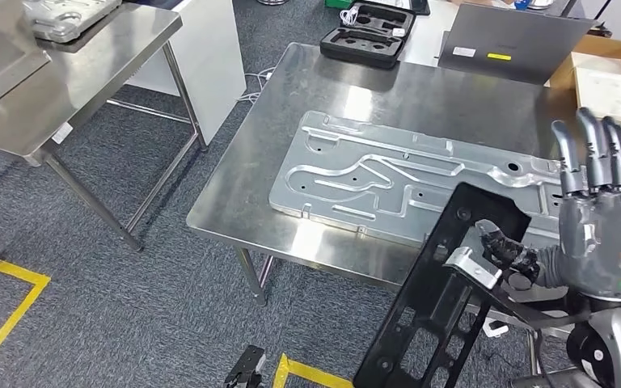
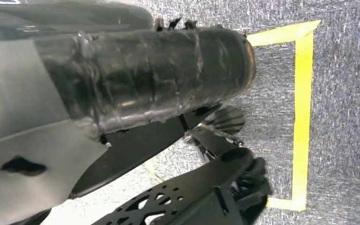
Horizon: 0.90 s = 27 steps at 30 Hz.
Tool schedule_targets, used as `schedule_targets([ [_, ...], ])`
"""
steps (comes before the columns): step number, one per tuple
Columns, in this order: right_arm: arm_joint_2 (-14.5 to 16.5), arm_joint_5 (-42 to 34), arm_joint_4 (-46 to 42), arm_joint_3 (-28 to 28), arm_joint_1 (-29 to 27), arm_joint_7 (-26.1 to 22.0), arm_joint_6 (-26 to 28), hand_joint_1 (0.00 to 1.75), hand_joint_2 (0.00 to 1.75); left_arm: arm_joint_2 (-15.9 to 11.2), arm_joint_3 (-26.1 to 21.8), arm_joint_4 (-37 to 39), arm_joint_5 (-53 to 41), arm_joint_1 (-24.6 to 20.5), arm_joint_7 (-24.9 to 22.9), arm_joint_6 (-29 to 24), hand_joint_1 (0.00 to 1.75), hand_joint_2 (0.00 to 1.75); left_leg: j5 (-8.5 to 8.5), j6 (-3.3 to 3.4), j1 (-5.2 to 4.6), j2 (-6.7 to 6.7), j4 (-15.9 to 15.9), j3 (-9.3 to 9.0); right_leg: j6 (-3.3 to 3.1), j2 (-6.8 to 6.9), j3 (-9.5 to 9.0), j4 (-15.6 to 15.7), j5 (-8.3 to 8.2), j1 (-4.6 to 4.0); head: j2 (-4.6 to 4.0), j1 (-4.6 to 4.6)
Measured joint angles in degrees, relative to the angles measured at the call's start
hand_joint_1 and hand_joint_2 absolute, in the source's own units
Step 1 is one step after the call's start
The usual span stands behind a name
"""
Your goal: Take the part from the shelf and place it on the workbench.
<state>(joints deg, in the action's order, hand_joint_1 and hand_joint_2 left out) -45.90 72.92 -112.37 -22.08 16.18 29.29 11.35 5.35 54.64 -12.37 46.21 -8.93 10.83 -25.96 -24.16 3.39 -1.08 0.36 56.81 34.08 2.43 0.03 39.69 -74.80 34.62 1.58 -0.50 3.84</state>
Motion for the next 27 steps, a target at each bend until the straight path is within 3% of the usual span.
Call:
schedule_targets([
  [1, 0.8, -0.5, -1.0, 0.0, -0.2, 0.0, 1.8, 0.00, 0.00, 0.0, 0.0, 0.0, 0.0, 0.0, 0.0, 0.0, 0.00, 0.00, 0.01, 0.00, 0.02, 0.01, 0.3, 0.22, 0.01, 0.01, -0.93, 1.5, -0.96, 0.03, 0.00, 0.01],
  [4, 3.5, -1.3, -4.3, -0.1, -0.5, 0.0, 7.0, 0.00, 0.00, 0.1, 0.0, 0.0, 0.0, 0.0, 0.1, 0.0, 0.00, 0.00, -0.04, -0.23, 0.00, 0.08, 1.6, 1.22, -0.11, 0.03, -6.61, 11.9, -4.93, 0.03, 0.00, 0.01],
  [5, 4.3, -1.3, -5.3, -0.1, -0.7, -0.1, 7.9, 0.00, 0.00, 0.1, 0.0, 0.0, 0.0, 0.0, 0.1, 0.0, 0.00, 0.00, 0.00, -0.46, -0.08, 0.10, 2.0, 1.56, -0.27, -0.03, -7.71, 14.2, -5.59, -0.10, 0.00, 0.03],
  [9, 6.9, -1.3, -8.4, -0.5, -1.2, -0.1, 8.5, 0.00, 0.00, 0.1, 0.0, 0.0, 0.0, 0.1, 0.1, 0.1, 0.00, 0.00, 0.37, -1.87, -0.10, 0.14, 2.5, 2.52, -1.55, -0.15, -7.29, 15.1, -6.98, -0.33, 0.00, 0.08],
  [11, 8.0, -1.3, -9.4, -0.6, -1.3, -0.1, 8.5, 0.00, 0.00, 0.1, 0.0, 0.0, 0.0, 0.1, 0.1, 0.1, 0.00, 0.00, -2.50, -2.61, 0.10, 0.10, 5.2, 3.90, -2.27, 0.00, -6.45, 15.3, -8.03, -0.15, 0.00, 0.20],
  [14, 9.2, -1.5, -10.7, -0.6, -1.4, -0.1, 9.3, 0.00, 0.00, 0.1, 0.0, 0.0, 0.0, 0.1, 0.1, 0.1, 0.00, 0.00, -10.09, -3.38, 0.57, 0.02, 15.2, 6.71, -2.76, 0.20, -4.56, 15.3, -9.55, -0.30, 0.00, 0.36],
  [15, 9.6, -1.6, -10.9, -0.6, -1.4, -0.2, 10.0, 0.00, 0.00, 0.1, 0.0, 0.0, 0.0, 0.1, 0.1, 0.0, 0.00, 0.00, -11.48, -3.49, 0.69, 0.02, 17.5, 6.85, -2.79, 0.25, -3.77, 15.3, -10.13, -0.38, 0.00, 0.36],
  [16, 10.0, -1.8, -11.1, -0.7, -1.4, -0.2, 10.7, 0.00, 0.00, 0.1, 0.0, 0.0, 0.1, 0.1, 0.1, 0.0, 0.00, 0.00, -11.73, -3.49, 0.75, 0.02, 17.6, 5.85, -2.78, 0.28, -2.96, 15.3, -10.73, -0.45, 0.00, 0.36],
  [17, 10.5, -1.9, -11.4, -0.8, -1.5, -0.3, 11.4, 0.00, 0.00, 0.1, 0.0, 0.0, 0.1, 0.1, 0.1, 0.0, 0.00, 0.00, -11.10, -3.39, 0.78, 0.02, 15.6, 3.77, -2.74, 0.28, -2.16, 15.3, -11.32, -0.49, 0.00, 0.36],
  [19, 11.9, -1.9, -12.5, -1.0, -1.8, -0.3, 12.8, 0.00, 0.00, 0.1, 0.0, 0.0, 0.2, -0.1, 0.2, 0.1, 0.00, 0.00, -8.90, -2.93, 0.72, 0.03, 6.7, -2.64, -2.50, 0.24, -1.01, 15.3, -12.44, -0.53, 0.01, 0.36],
  [21, 13.0, -1.9, -13.6, -1.3, -1.9, -0.3, 13.9, 0.00, 0.00, 0.1, 0.0, 0.0, 0.4, -0.3, 0.4, 0.1, 0.00, 0.00, -7.53, -2.37, 0.33, 0.07, 0.9, -6.31, -1.94, 0.28, -0.65, 15.4, -13.43, -0.48, 0.01, 0.26],
  [24, 14.1, -2.0, -14.2, -1.8, -2.2, -0.4, 14.9, 0.00, 0.00, 0.1, 0.0, 0.0, 0.5, -0.1, 0.5, 0.2, 0.00, 0.00, -5.84, -1.39, -0.07, -0.04, 0.1, -6.04, -0.86, 0.31, -0.54, 16.0, -14.65, -0.16, 0.00, 0.07],
  [25, 14.5, -2.0, -14.3, -2.0, -2.3, -0.4, 15.2, 0.00, 0.00, 0.0, 0.0, 0.0, 0.6, 0.0, 0.5, 0.2, 0.00, 0.00, -5.03, -1.01, -0.02, -0.16, -0.2, -5.75, -0.65, 0.26, -0.27, 15.6, -13.89, -0.08, 0.00, 0.01],
  [26, 14.8, -2.1, -14.5, -2.2, -2.4, -0.4, 15.6, 0.00, 0.00, 0.0, 0.0, 0.0, 0.6, 0.0, 0.5, 0.2, 0.00, 0.00, -4.14, -0.62, 0.07, -0.31, -0.5, -5.27, -0.54, 0.19, 0.25, 14.3, -11.93, -0.08, 0.00, -0.06],
  [27, 15.0, -2.3, -14.6, -2.3, -2.5, -0.5, 16.0, 0.00, 0.00, 0.0, 0.0, 0.0, 0.6, 0.0, 0.5, 0.2, 0.00, 0.00, -3.33, -0.29, 0.15, -0.45, -0.6, -4.63, -0.50, 0.14, 0.92, 11.9, -8.95, -0.10, 0.00, -0.17],
])
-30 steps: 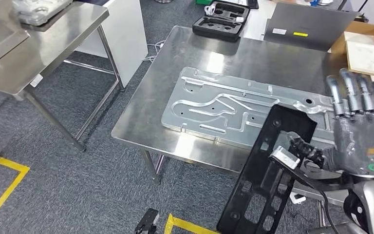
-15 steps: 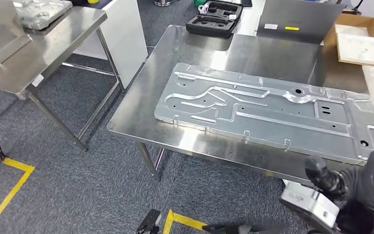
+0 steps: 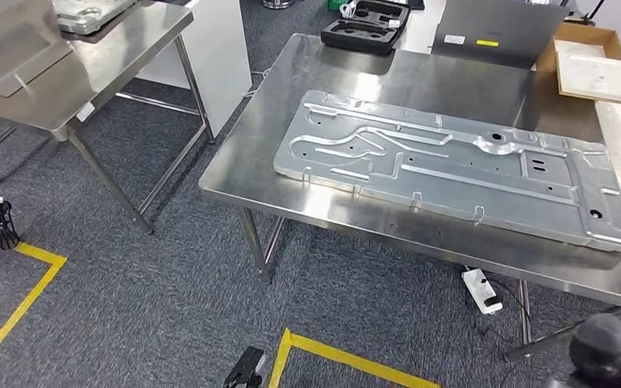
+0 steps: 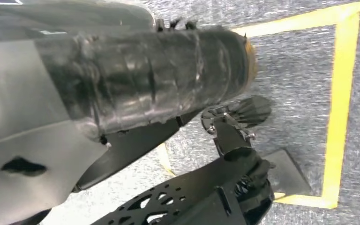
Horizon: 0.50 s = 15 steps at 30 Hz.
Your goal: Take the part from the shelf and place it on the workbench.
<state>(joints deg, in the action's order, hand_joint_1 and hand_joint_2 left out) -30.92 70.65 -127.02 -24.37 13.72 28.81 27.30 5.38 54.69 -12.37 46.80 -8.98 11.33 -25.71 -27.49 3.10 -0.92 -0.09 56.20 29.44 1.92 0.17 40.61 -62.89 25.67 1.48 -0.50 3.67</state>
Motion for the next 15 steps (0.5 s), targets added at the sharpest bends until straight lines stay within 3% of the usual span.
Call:
schedule_targets([
  [2, 0.6, -0.4, -0.1, -0.3, -0.1, -0.2, 0.8, 0.00, 0.00, 0.0, 0.0, 0.0, 0.0, -0.1, 0.0, 0.1, 0.00, 0.00, 1.44, 0.34, -0.04, -0.07, 0.1, 1.79, 0.15, -0.04, 1.10, -6.7, 5.68, -0.10, 0.00, -0.18],
  [3, 0.9, -0.7, -0.2, -0.7, -0.2, -0.4, 1.2, 0.00, 0.00, 0.0, 0.0, 0.0, 0.0, 0.0, 0.0, 0.1, 0.00, 0.00, 2.13, 0.32, -0.05, -0.10, 0.3, 2.83, 0.28, -0.04, 1.09, -9.5, 6.69, -0.09, 0.00, -0.22],
  [4, 1.3, -0.9, -0.2, -1.0, -0.4, -0.5, 1.7, 0.00, 0.00, 0.0, 0.0, 0.0, 0.0, 0.0, -0.1, 0.1, 0.00, 0.00, 2.75, 0.24, -0.03, -0.14, 0.5, 3.93, 0.43, -0.04, 0.41, -10.9, 6.36, -0.01, 0.00, -0.22],
  [6, 2.1, -1.3, -0.2, -1.9, -0.6, -0.7, 2.6, 0.00, 0.00, 0.0, 0.0, 0.0, 0.0, 0.0, -0.2, 0.2, 0.00, 0.00, 3.83, -0.10, 0.14, -0.17, 1.4, 6.30, 0.73, -0.02, -3.37, -8.4, 3.63, 0.26, 0.00, -0.22],
  [8, 2.9, -1.7, -0.2, -2.7, -0.7, -0.9, 3.7, 0.00, 0.00, -0.1, 0.0, 0.0, 0.1, 0.1, -0.3, 0.2, 0.00, 0.00, 4.64, -0.74, 0.24, -0.13, 2.7, 8.42, 0.80, -0.10, -8.58, -1.5, 3.68, 0.24, 0.01, -0.16],
  [9, 3.3, -1.9, -0.3, -3.1, -0.9, -1.2, 4.3, 0.00, 0.00, -0.1, 0.0, 0.0, 0.1, 0.1, -0.3, 0.2, 0.00, 0.00, 4.98, -1.14, 0.23, -0.09, 3.2, 9.04, 0.64, -0.18, -10.24, 1.2, 4.40, 0.09, 0.01, -0.16],
  [10, 3.8, -2.2, -0.3, -3.5, -1.0, -1.5, 5.0, 0.00, 0.00, -0.2, 0.0, 0.0, 0.1, 0.1, -0.4, 0.2, 0.00, 0.00, 5.35, -1.52, 0.19, -0.05, 3.4, 9.37, 0.35, -0.27, -10.95, 2.7, 5.15, -0.13, 0.01, -0.21],
  [12, 4.6, -2.7, -0.4, -4.4, -1.4, -2.0, 6.3, 0.00, 0.00, -0.3, 0.0, 0.0, 0.1, 0.3, -0.5, 0.2, 0.00, 0.00, 6.09, -2.20, 0.34, 0.06, 3.5, 9.53, -0.56, -0.26, -10.47, 3.1, 4.59, -0.31, 0.01, -0.36],
  [13, 5.0, -3.0, -0.4, -4.9, -1.5, -2.3, 6.8, 0.00, 0.00, -0.3, 0.0, 0.0, 0.1, 0.3, -0.6, 0.2, 0.00, 0.00, 5.61, -2.54, 0.50, 0.12, 3.8, 9.82, -1.04, -0.17, -10.00, 3.0, 4.03, -0.31, 0.01, -0.40],
  [14, 5.4, -3.4, -0.4, -5.4, -1.7, -2.5, 7.2, 0.00, 0.00, -0.4, 0.0, 0.0, 0.1, 0.4, -0.6, 0.2, 0.00, 0.00, 4.03, -2.87, 0.65, 0.17, 4.9, 10.28, -1.52, -0.06, -9.40, 3.2, 3.39, -0.27, 0.00, -0.30],
  [15, 5.8, -3.7, -0.4, -6.0, -1.8, -2.9, 7.6, 0.00, 0.00, -0.4, 0.0, 0.0, 0.1, 0.4, -0.7, 0.2, 0.00, 0.00, 1.37, -3.19, 0.78, 0.20, 6.9, 10.87, -1.92, 0.06, -8.65, 3.3, 2.69, -0.22, 0.00, -0.17],
])
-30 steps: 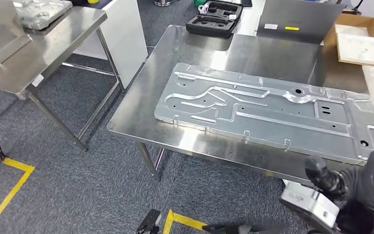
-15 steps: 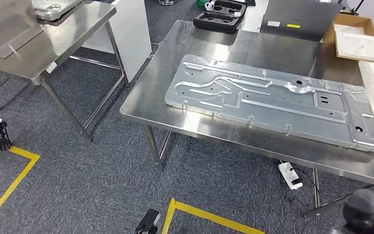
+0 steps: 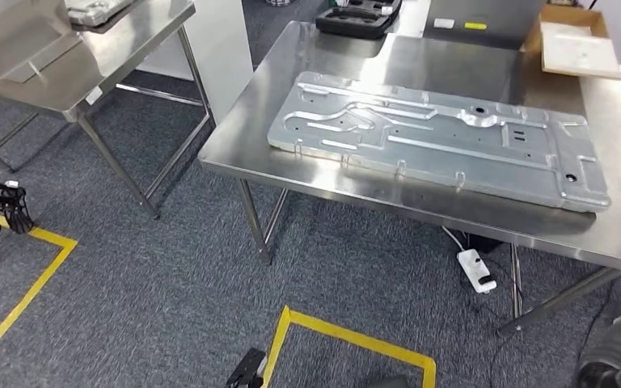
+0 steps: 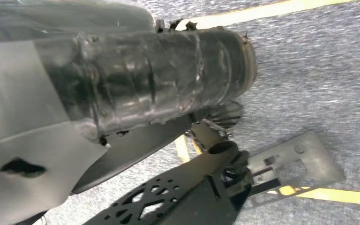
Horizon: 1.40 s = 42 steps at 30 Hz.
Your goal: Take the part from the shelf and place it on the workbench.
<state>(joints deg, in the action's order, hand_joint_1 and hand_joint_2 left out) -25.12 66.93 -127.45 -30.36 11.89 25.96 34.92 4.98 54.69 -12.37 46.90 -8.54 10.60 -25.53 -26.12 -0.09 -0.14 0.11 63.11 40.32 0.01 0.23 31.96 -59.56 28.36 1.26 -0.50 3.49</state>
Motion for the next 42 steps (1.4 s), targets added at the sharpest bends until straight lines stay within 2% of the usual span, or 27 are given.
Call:
schedule_targets([
  [2, 0.9, -0.9, 0.0, -1.1, -0.3, -0.7, 1.1, 0.00, 0.00, -0.1, 0.0, 0.0, 0.0, 0.0, -0.2, 0.0, 0.00, 0.00, -6.08, -0.47, 0.10, 0.02, 6.3, 1.08, -0.36, 0.07, 1.54, 0.1, -1.40, -0.11, 0.00, 0.20],
  [3, 1.3, -1.6, 0.0, -1.6, -0.6, -1.1, 1.7, 0.00, 0.00, -0.2, 0.0, 0.0, 0.0, 0.0, -0.3, 0.0, 0.00, 0.00, -7.57, -0.56, 0.13, 0.02, 9.3, 1.18, -0.41, 0.11, 2.48, 0.1, -2.20, -0.20, 0.00, 0.21],
  [4, 1.6, -2.2, 0.1, -2.1, -0.9, -1.6, 2.3, 0.00, 0.00, -0.2, 0.0, 0.0, -0.1, 0.1, -0.4, 0.0, 0.00, 0.00, -7.56, -0.55, 0.14, 0.02, 11.3, 0.75, -0.43, 0.14, 3.47, 0.0, -3.01, -0.30, 0.00, 0.19],
  [5, 1.9, -2.8, 0.2, -2.5, -1.1, -2.1, 2.9, 0.00, 0.00, -0.3, 0.0, 0.0, -0.1, 0.1, -0.6, 0.0, 0.00, 0.00, -6.32, -0.41, 0.14, 0.02, 11.7, -0.42, -0.42, 0.16, 4.53, 0.0, -3.85, -0.40, 0.00, 0.20],
  [7, 2.6, -4.0, 0.4, -3.4, -1.6, -3.1, 3.8, 0.00, 0.00, -0.5, 0.0, 0.0, -0.1, 0.0, -0.8, 0.0, 0.00, 0.00, -3.76, 0.25, -0.01, 0.05, 7.3, -5.45, -0.36, 0.14, 6.52, 0.0, -5.44, -0.53, 0.00, 0.21],
  [9, 3.2, -5.6, 0.7, -4.1, -2.0, -4.4, 4.4, 0.00, 0.00, -0.7, 0.0, 0.0, -0.2, -0.2, -0.9, 0.0, 0.00, 0.00, -5.14, 1.04, -0.46, 0.07, -1.8, -12.51, -0.03, 0.18, 7.60, 0.0, -6.80, -0.58, 0.01, 0.18],
  [11, 4.0, -8.0, 1.1, -4.6, -2.5, -6.0, 4.7, 0.00, 0.00, -1.1, 0.1, 0.0, -0.3, -0.3, -0.9, 0.0, 0.00, 0.00, -6.69, 1.62, -1.06, 0.11, -7.3, -15.80, 0.57, 0.36, 7.74, 0.6, -8.18, -0.33, 0.01, 0.27],
  [13, 4.8, -10.3, 1.7, -5.0, -2.9, -7.1, 4.7, 0.00, 0.00, -1.3, 0.2, 0.0, -0.3, -0.3, -1.0, 0.0, 0.00, 0.00, -5.31, 2.12, -1.13, -0.03, -8.2, -15.21, 1.15, 0.35, 7.86, 1.1, -8.99, -0.10, 0.01, 0.30],
  [14, 5.1, -11.6, 2.0, -5.2, -3.2, -7.7, 4.8, 0.00, 0.00, -1.5, 0.3, 0.0, -0.3, -0.2, -1.0, 0.0, 0.00, 0.00, -4.39, 2.49, -1.03, -0.18, -8.5, -14.72, 1.38, 0.23, 8.19, 0.5, -7.81, -0.09, 0.01, 0.24],
  [17, 6.1, -18.5, 3.4, -4.6, -5.8, -10.1, 4.9, 0.00, 0.00, -1.8, 0.3, 0.0, 0.2, -0.1, -0.7, 0.0, 0.00, 0.00, -1.88, 3.65, -0.81, -0.51, -8.8, -12.39, 1.95, -0.07, 9.90, -7.4, 0.97, -0.05, 0.01, -0.13],
  [18, 6.5, -21.6, 4.2, -3.7, -7.4, -11.0, 4.9, 0.00, 0.00, -1.8, 0.3, 0.0, 0.6, 0.0, -0.4, 0.0, 0.00, 0.00, -1.16, 3.75, -0.79, -0.52, -8.7, -11.44, 2.20, -0.08, 10.25, -11.0, 2.75, 0.02, 0.01, -0.19],
  [19, 7.0, -24.5, 5.3, -2.5, -9.2, -12.1, 5.0, 0.00, 0.00, -1.8, 0.3, 0.0, 0.9, 0.1, -0.2, 0.0, 0.00, 0.00, -0.46, 3.61, -0.73, -0.53, -8.5, -10.41, 2.47, -0.09, 10.23, -13.8, 2.92, 0.14, 0.00, -0.20],
  [20, 7.5, -26.9, 6.5, -1.0, -10.9, -13.3, 5.0, 0.00, 0.00, -1.8, 0.3, 0.0, 1.3, 0.3, 0.1, -0.1, 0.00, 0.00, 0.21, 3.40, -0.62, -0.56, -8.1, -9.20, 2.77, -0.09, 9.54, -15.1, 1.70, 0.33, 0.00, -0.21],
  [22, 8.6, -29.1, 8.8, 1.5, -13.3, -15.5, 5.1, 0.00, 0.00, -1.8, 0.3, 0.0, 1.7, 0.6, 0.4, -0.1, 0.00, 0.00, 1.19, 2.75, -0.29, -0.65, -6.7, -6.46, 3.45, -0.04, 5.66, -12.2, -1.26, 0.89, 0.00, -0.22],
  [23, 9.1, -29.7, 9.8, 2.5, -14.2, -16.3, 5.1, 0.00, 0.00, -1.8, 0.3, 0.0, 1.9, 0.6, 0.5, -0.1, 0.00, 0.00, 1.43, 2.40, -0.23, -0.66, -5.7, -5.07, 3.85, -0.03, 2.70, -8.5, -1.02, 1.05, 0.00, -0.26],
  [24, 9.6, -30.3, 10.5, 3.4, -14.9, -17.0, 5.1, 0.00, 0.00, -1.8, 0.3, 0.0, 2.0, 0.7, 0.6, -0.1, 0.00, 0.00, 1.55, 2.05, -0.20, -0.66, -4.6, -3.98, 3.80, -0.07, 0.13, -4.9, 0.26, 1.08, 0.00, -0.23],
  [26, 10.9, -33.0, 12.9, 5.7, -16.8, -20.0, 5.1, 0.00, 0.00, -1.9, 0.3, 0.0, 2.3, 0.8, 0.8, -0.3, 0.00, 0.00, 1.91, 1.28, -0.23, -0.63, -3.1, -2.77, 3.07, -0.13, -2.37, -0.6, 2.89, 0.77, 0.00, -0.14],
  [28, 12.9, -38.8, 17.1, 8.9, -19.2, -25.0, 5.1, 0.00, 0.00, -1.9, 0.3, 0.0, 2.7, 1.1, 0.9, -0.4, 0.00, 0.00, 2.25, 0.56, 0.08, -0.56, -2.8, -2.47, 1.65, 0.01, -1.75, -0.4, 2.65, 0.54, 0.01, -0.15],
  [29, 13.9, -42.5, 19.8, 10.7, -20.1, -27.5, 5.1, 0.00, 0.00, -1.9, 0.3, 0.0, 3.0, 1.3, 0.9, -0.5, 0.00, 0.00, 1.25, 0.28, 0.26, -0.54, -2.1, -2.14, 1.04, 0.06, -1.24, -0.3, 2.09, 0.47, 0.01, -0.14],
  [31, 15.8, -51.2, 26.3, 14.1, -20.7, -32.1, 4.9, 0.00, 0.00, -1.9, 0.3, 0.0, 3.4, 1.4, 0.7, -0.6, 0.00, 0.00, -3.51, -0.13, 0.49, -0.51, 1.4, -0.99, 0.09, 0.15, 0.12, -0.2, 0.80, 0.46, 0.01, 0.00],
  [33, 17.2, -62.3, 36.6, 17.3, -20.2, -37.3, 3.9, 0.00, 0.00, -1.9, 0.3, 0.0, 3.9, 1.3, 0.4, -0.7, 0.00, 0.00, -8.60, -0.25, 0.49, -0.49, 7.6, 0.10, -0.23, 0.18, 1.79, -0.2, -0.64, 0.25, 0.00, 0.25],
  [34, 17.8, -68.6, 42.9, 18.6, -19.8, -39.5, 3.1, 0.00, 0.00, -1.9, 0.3, 0.0, 4.0, 1.3, 0.2, -0.7, 0.00, 0.00, -9.40, -0.20, 0.46, -0.46, 10.3, 0.16, -0.22, 0.25, 2.76, -0.2, -1.43, 0.11, 0.01, 0.29],
  [36, 18.6, -78.2, 55.7, 20.6, -17.9, -40.7, 0.2, 0.00, 0.00, -1.9, 0.3, 0.0, 4.1, 1.3, -0.1, -0.8, 0.00, 0.00, -7.13, 0.12, 0.41, -0.39, 11.4, -1.73, -0.16, 0.43, 4.96, -0.2, -3.06, -0.11, 0.01, 0.30],
  [38, 19.8, -83.1, 70.0, 22.7, -14.4, -38.0, -2.9, 0.00, 0.00, -1.9, 0.3, 0.0, 4.2, 1.4, -0.3, -1.2, 0.00, 0.00, -4.83, 0.72, 0.27, -0.28, 5.7, -7.32, 0.05, 0.28, 7.01, -0.3, -4.65, -0.20, 0.01, 0.31],
  [40, 21.7, -84.3, 82.9, 25.3, -11.8, -31.7, -4.4, 0.00, 0.00, -1.8, 0.3, 0.0, 4.1, 1.2, -0.6, -1.5, 0.00, 0.00, -6.36, 1.23, -0.16, -0.04, -3.2, -13.87, 0.57, 0.39, 8.06, -0.2, -5.98, -0.18, 0.01, 0.27],
  [41, 22.5, -84.0, 87.7, 26.1, -11.3, -26.7, -4.8, 0.00, 0.00, -1.7, 0.3, 0.0, 4.0, 1.1, -0.8, -1.5, 0.00, 0.00, -7.25, 1.38, -0.43, 0.11, -6.2, -15.62, 0.88, 0.62, 8.24, 0.0, -6.66, -0.10, 0.01, 0.25],
  [42, 23.3, -83.4, 91.1, 26.6, -11.1, -21.0, -5.3, 0.00, 0.00, -1.7, 0.3, 0.0, 3.8, 1.1, -1.2, -1.4, 0.00, 0.00, -7.47, 1.49, -0.69, 0.19, -7.7, -16.07, 1.19, 0.84, 8.30, 0.3, -7.42, 0.01, 0.00, 0.24],
])
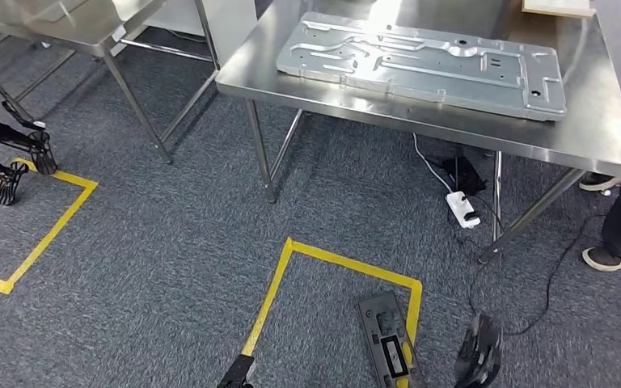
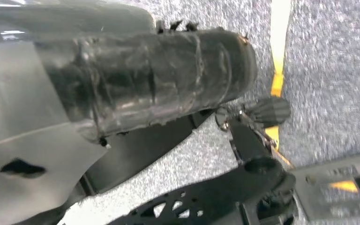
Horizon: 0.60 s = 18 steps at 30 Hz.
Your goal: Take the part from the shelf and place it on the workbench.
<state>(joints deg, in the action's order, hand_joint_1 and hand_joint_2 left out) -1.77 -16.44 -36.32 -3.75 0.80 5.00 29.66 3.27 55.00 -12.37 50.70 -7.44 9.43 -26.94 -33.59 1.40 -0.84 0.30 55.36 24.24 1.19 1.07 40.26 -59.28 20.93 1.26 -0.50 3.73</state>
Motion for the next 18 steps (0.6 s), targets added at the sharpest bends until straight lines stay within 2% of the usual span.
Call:
schedule_targets([
  [1, 0.8, 0.7, 2.8, 0.2, 0.2, 5.9, -0.7, 0.00, 0.00, 0.0, 0.0, 0.0, -0.1, 0.0, -0.4, 0.1, 0.00, 0.00, 0.55, 0.19, 0.03, -0.04, -0.4, 0.21, 0.29, -0.02, 0.14, 0.3, -0.59, 0.08, 0.00, -0.03],
  [2, 1.6, 1.5, 5.3, 0.1, 0.5, 10.9, -1.4, 0.00, 0.00, 0.0, 0.0, 0.0, -0.3, 0.1, -0.7, 0.3, 0.00, 0.00, 1.37, 0.51, 0.03, -0.23, -0.7, 0.61, 0.48, -0.14, 0.35, 0.4, -0.46, 0.16, 0.00, 0.00],
  [3, 2.4, 2.3, 7.5, 0.1, 0.8, 14.1, -2.3, 0.00, 0.00, 0.1, 0.0, 0.0, -0.5, 0.0, -1.0, 0.6, 0.00, 0.00, 2.11, 0.94, 0.10, -0.45, -1.0, 0.94, 0.60, -0.33, 0.83, -0.6, 0.84, 0.17, 0.00, -0.02],
  [4, 3.2, 3.2, 9.4, 0.0, 1.0, 16.1, -3.4, 0.00, 0.00, 0.2, 0.0, 0.0, -0.6, -0.2, -1.2, 0.8, 0.00, 0.00, 2.79, 1.40, 0.18, -0.69, -1.2, 1.41, 0.65, -0.53, 1.63, -2.7, 3.14, 0.15, 0.00, -0.09],
  [6, 4.4, 5.2, 12.1, -0.6, 1.2, 17.0, -5.7, 0.00, 0.00, 0.4, 0.0, 0.0, -0.9, -0.6, -1.8, 1.0, 0.00, 0.00, 3.66, 2.03, -0.02, -0.89, -0.8, 2.92, 0.70, -0.72, 3.45, -9.8, 8.26, 0.14, 0.00, -0.15],
  [7, 4.8, 6.3, 13.3, -1.1, 1.3, 16.7, -6.9, 0.00, 0.00, 0.6, 0.0, 0.0, -1.0, -0.7, -2.2, 1.0, 0.00, 0.00, 4.04, 2.15, -0.09, -0.94, -0.6, 3.73, 0.78, -0.78, 4.09, -13.4, 9.16, 0.14, 0.00, -0.17],
  [8, 5.1, 7.4, 14.4, -1.6, 1.5, 16.4, -7.9, 0.00, 0.00, 0.7, 0.0, 0.0, -1.2, -0.7, -2.6, 0.9, 0.00, 0.00, 4.43, 2.11, -0.13, -0.86, -0.2, 4.56, 0.87, -0.81, 4.15, -15.9, 8.62, 0.16, 0.00, -0.17],
  [9, 5.3, 8.4, 15.3, -2.1, 1.6, 15.8, -8.7, 0.00, 0.00, 0.9, 0.1, 0.0, -1.4, -0.7, -3.1, 0.8, 0.00, 0.00, 4.81, 2.01, -0.11, -0.74, 0.2, 5.42, 0.94, -0.84, 3.49, -16.7, 7.11, 0.20, 0.00, -0.16],
  [10, 5.5, 9.3, 16.2, -2.6, 1.8, 15.1, -9.4, 0.00, 0.00, 0.9, 0.2, 0.0, -1.7, -0.6, -3.6, 0.6, 0.00, 0.00, 5.15, 1.82, -0.05, -0.49, 0.7, 6.34, 0.97, -0.97, 1.78, -15.5, 5.47, 0.27, 0.01, -0.16],
  [11, 5.6, 10.0, 16.9, -3.1, 1.9, 14.3, -9.9, 0.00, 0.00, 1.0, 0.4, 0.0, -2.1, -0.7, -4.1, 0.4, 0.00, 0.00, 5.42, 1.58, 0.05, -0.14, 1.3, 7.22, 0.94, -1.44, -0.87, -12.5, 4.85, 0.36, 0.01, -0.16],
  [12, 5.7, 10.7, 17.5, -3.6, 2.1, 13.3, -10.4, 0.00, 0.00, 1.0, 0.6, 0.0, -2.4, -0.7, -4.5, 0.1, 0.00, 0.00, 5.56, 1.33, 0.09, 0.17, 2.1, 8.18, 0.88, -2.24, -4.08, -8.5, 5.56, 0.39, 0.01, -0.16],
  [13, 5.8, 11.5, 18.0, -4.2, 2.2, 12.1, -10.9, 0.00, 0.00, 1.1, 0.8, 0.0, -2.7, -0.8, -4.9, -0.1, 0.00, 0.00, 5.63, 1.06, 0.09, 0.51, 2.9, 9.00, 0.75, -2.95, -6.78, -4.8, 6.97, 0.42, 0.01, -0.14],
  [14, 5.8, 12.3, 18.5, -4.8, 2.4, 11.1, -11.4, 0.00, 0.00, 1.1, 0.9, 0.0, -3.0, -0.9, -5.2, -0.2, 0.00, 0.00, 5.72, 0.78, 0.08, 0.82, 3.6, 9.60, 0.58, -3.49, -8.53, -2.3, 8.40, 0.40, 0.00, -0.13],
  [15, 5.8, 13.1, 19.0, -5.5, 2.5, 10.3, -11.9, 0.00, 0.00, 1.2, 1.0, 0.0, -3.3, -1.0, -5.5, -0.3, 0.00, 0.00, 5.87, 0.47, 0.07, 1.19, 4.1, 10.05, 0.37, -3.54, -9.30, -1.0, 9.31, 0.27, 0.00, -0.12],
  [17, 5.8, 14.8, 19.8, -6.9, 2.6, 9.5, -12.6, 0.00, 0.00, 1.2, 1.2, 0.0, -3.8, -1.0, -5.9, -0.4, 0.00, 0.00, 6.00, -0.12, 0.25, 1.72, 4.6, 10.51, -0.34, -2.63, -9.21, -0.7, 9.24, 0.28, 0.00, -0.12],
  [18, 5.8, 15.7, 20.2, -7.8, 2.7, 9.2, -12.7, 0.00, 0.00, 1.2, 1.5, 0.0, -4.0, -1.0, -6.1, -0.5, 0.00, 0.00, 5.31, -0.43, 0.38, 1.61, 5.6, 11.03, -0.75, -2.09, -9.15, -0.6, 9.01, 0.29, 0.00, -0.01],
])
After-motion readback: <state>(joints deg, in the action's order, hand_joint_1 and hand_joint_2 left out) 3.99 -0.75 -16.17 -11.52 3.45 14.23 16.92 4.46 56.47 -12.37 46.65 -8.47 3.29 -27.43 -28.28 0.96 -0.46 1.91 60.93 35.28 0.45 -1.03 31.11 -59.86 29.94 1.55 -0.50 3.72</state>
